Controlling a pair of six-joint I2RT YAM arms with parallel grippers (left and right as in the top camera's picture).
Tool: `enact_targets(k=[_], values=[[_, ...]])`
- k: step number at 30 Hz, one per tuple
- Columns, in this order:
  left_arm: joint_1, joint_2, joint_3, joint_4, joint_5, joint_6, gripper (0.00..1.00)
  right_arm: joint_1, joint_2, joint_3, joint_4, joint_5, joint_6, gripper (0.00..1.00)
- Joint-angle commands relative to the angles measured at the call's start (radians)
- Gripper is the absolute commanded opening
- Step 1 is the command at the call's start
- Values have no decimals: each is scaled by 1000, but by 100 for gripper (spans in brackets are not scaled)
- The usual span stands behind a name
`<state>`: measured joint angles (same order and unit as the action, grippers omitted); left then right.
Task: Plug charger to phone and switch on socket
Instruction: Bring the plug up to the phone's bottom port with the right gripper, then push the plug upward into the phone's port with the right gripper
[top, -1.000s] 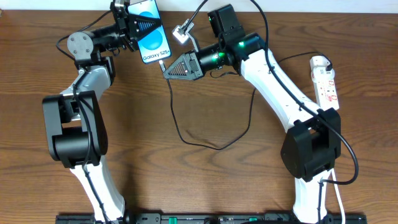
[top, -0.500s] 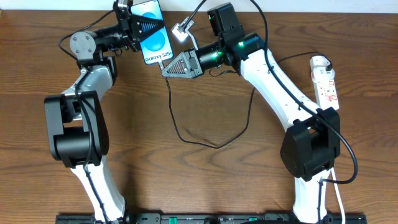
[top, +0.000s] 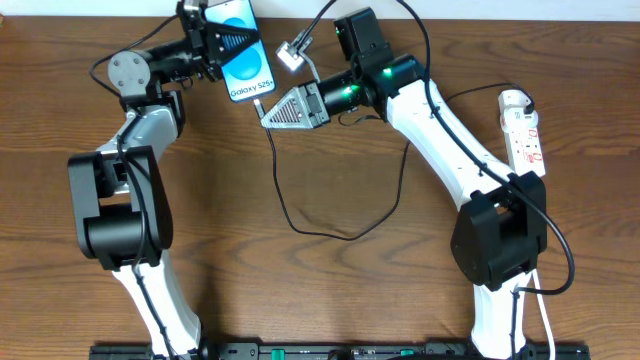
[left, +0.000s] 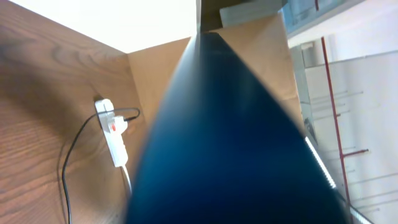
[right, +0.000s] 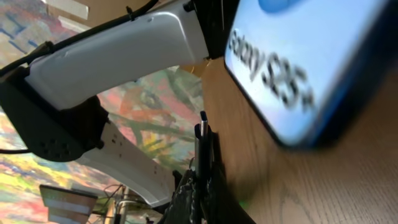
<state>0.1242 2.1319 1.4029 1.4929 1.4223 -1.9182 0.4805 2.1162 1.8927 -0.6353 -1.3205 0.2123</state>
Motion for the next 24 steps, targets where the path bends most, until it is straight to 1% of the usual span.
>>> enact_targets(k=[1, 6, 9, 19, 24], values=[[11, -23, 15, 17, -44, -14, 8, -23, 11, -25, 8, -49, -11, 1], [9, -23, 15, 18, -62, -24, 8, -34, 11, -36, 56, -48, 2, 1], [9, -23, 15, 44, -62, -25, 8, -35, 11, -36, 82, -48, 24, 1], [1, -23, 15, 59, -61, -25, 7, -15, 21, -52, 77, -48, 23, 1], [-23, -23, 15, 58, -23, -24, 7, -8, 29, -52, 98, -56, 28, 1]])
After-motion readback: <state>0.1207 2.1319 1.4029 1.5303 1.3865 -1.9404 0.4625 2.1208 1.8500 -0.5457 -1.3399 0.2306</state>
